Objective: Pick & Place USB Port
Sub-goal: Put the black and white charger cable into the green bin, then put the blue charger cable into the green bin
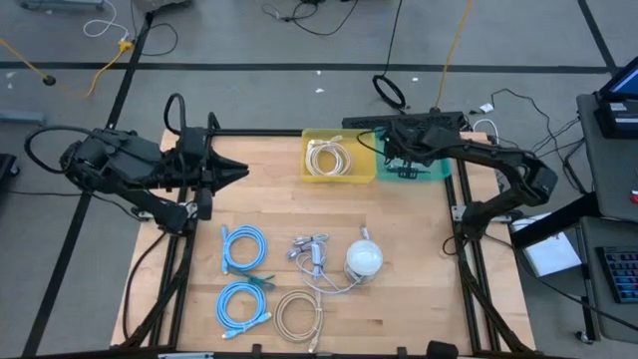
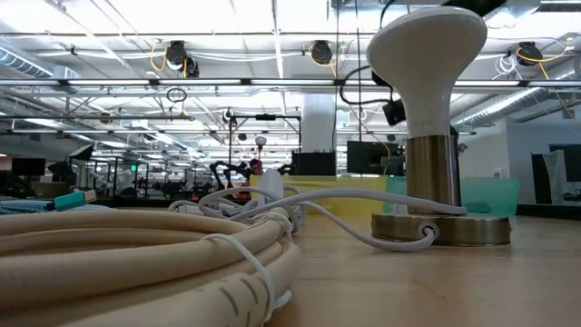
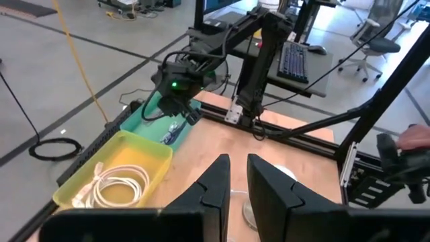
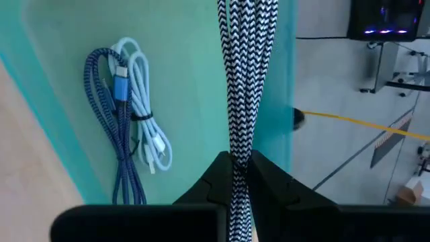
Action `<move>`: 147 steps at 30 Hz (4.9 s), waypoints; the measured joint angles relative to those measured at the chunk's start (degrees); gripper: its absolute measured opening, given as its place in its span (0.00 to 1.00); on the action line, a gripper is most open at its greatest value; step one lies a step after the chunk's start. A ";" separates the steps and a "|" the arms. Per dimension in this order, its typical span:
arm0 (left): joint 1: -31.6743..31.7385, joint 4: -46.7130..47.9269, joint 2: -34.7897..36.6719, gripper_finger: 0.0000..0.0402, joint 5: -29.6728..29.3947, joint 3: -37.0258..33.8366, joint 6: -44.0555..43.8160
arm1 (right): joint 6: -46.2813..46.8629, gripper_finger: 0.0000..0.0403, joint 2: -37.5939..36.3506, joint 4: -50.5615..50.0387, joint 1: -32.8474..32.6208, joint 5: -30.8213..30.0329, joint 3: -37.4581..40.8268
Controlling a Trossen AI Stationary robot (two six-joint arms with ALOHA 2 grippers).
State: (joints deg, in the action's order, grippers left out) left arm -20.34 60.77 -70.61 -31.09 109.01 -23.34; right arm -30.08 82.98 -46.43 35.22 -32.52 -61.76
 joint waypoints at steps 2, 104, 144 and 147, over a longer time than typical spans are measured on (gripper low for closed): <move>0.00 0.68 0.00 0.13 0.00 0.00 -0.71 | -1.36 0.05 -0.07 2.26 0.80 1.48 2.39; 13.75 -19.09 -33.31 0.44 27.67 -38.58 -2.77 | 78.91 0.48 -19.99 20.13 -85.59 -13.95 -11.27; 15.31 -32.26 -26.47 0.03 26.84 -47.19 -15.76 | 78.88 0.48 -20.02 20.94 -85.57 -15.69 -11.30; 16.07 -32.77 -21.24 0.03 21.99 -47.19 -18.15 | 78.90 0.48 -20.03 21.88 -85.55 -16.03 -10.80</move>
State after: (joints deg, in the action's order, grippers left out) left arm -4.26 28.00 -91.85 -9.10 61.82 -41.49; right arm 48.82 62.95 -24.55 -50.34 -48.55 -72.56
